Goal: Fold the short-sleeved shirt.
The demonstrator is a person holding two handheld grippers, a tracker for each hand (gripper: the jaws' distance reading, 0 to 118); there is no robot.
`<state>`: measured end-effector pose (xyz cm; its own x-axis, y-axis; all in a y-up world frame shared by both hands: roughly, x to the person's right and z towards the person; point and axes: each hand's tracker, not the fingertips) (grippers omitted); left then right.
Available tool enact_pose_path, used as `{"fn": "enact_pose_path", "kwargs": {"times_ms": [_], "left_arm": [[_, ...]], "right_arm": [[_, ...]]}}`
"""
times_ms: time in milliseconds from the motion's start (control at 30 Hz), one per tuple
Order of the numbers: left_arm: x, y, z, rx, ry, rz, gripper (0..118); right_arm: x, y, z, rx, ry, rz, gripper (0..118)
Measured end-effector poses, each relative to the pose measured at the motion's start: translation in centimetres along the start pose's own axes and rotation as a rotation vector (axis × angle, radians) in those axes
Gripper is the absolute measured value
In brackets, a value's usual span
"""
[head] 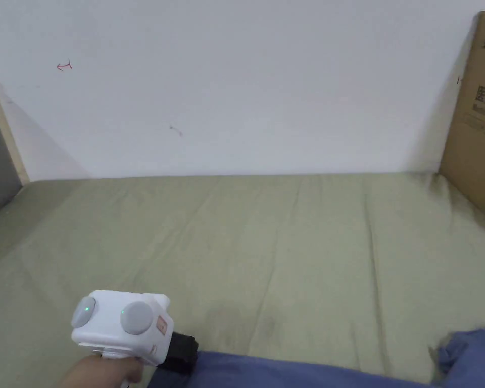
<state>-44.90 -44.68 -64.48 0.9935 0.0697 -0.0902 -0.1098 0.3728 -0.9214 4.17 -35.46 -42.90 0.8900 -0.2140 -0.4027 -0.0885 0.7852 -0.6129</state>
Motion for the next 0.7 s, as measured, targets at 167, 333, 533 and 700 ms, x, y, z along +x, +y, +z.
{"fn": "enact_pose_path", "kwargs": {"times_ms": [167,333,533,700], "left_arm": [[2.0,-1.4,2.1,0.115,0.019,-0.081,2],[2.7,-2.6,4.4,0.147,0.035,-0.117,1],[2.5,-3.7,9.5,0.309,0.000,-0.078,1],[2.6,-5.1,10.6,0.334,0.000,-0.075,1]], "right_arm": [[-0.2,0.0,1.5,0.017,0.006,-0.010,0],[1.7,2.6,4.6,0.197,-0.097,0.025,0],[11.3,10.4,-0.8,-0.051,-0.066,-0.155,0],[18.1,11.6,-9.6,-0.327,-0.217,-0.256,99]]}}
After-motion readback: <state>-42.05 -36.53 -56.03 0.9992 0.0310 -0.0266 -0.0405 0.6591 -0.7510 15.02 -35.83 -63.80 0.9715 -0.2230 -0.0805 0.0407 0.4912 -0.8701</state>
